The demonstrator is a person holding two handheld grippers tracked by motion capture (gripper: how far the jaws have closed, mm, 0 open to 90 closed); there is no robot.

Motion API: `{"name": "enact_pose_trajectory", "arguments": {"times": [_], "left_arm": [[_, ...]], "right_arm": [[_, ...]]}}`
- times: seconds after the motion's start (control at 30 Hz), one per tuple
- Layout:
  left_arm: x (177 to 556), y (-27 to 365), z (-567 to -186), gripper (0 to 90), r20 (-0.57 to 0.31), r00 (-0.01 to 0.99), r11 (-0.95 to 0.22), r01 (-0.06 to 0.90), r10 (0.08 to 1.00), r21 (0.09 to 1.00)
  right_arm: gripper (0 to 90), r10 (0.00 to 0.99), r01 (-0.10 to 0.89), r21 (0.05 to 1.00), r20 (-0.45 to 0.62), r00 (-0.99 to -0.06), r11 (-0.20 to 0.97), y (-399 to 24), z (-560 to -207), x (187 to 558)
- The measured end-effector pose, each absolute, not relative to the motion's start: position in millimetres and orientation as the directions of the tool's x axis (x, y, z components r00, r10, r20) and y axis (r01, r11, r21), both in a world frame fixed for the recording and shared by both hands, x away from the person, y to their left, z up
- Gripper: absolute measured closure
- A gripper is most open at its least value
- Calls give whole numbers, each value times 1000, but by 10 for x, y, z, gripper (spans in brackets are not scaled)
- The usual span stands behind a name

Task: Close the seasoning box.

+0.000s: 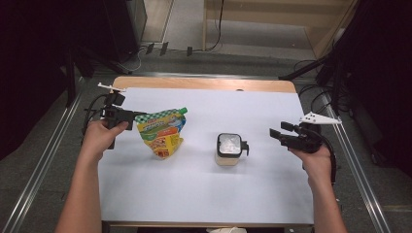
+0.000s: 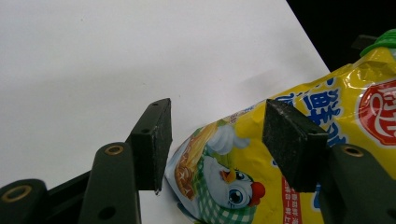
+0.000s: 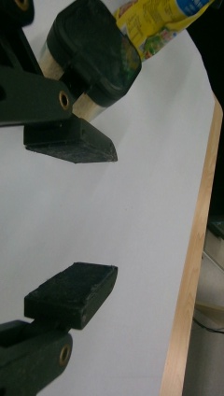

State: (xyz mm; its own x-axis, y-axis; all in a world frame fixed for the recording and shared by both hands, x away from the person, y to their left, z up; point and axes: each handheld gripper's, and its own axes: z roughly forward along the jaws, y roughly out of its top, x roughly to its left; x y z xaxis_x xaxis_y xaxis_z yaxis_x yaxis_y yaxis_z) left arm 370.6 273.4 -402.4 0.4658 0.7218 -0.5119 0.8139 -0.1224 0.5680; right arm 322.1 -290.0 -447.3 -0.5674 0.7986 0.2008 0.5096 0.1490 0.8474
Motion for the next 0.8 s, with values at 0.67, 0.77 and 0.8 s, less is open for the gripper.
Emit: {"name": "enact_pose_trajectory", "arguments": {"times": [0.67,0.77,0.8], "left_arm": [[3723,2767,-4072,433,-499,465,-124,810,732,573],[3723,2773,-4076,433,-494,467,-124,806,734,579],[3724,2774,-4078,433,-492,466,-123,806,735,580]], "right_arm": [[322,836,548,819,175,-521,171,-2954,-4687,3279],[316,836,549,817,172,-522,174,-2942,-4693,3280],[314,835,548,818,171,-524,177,-2939,-4695,3281]]}}
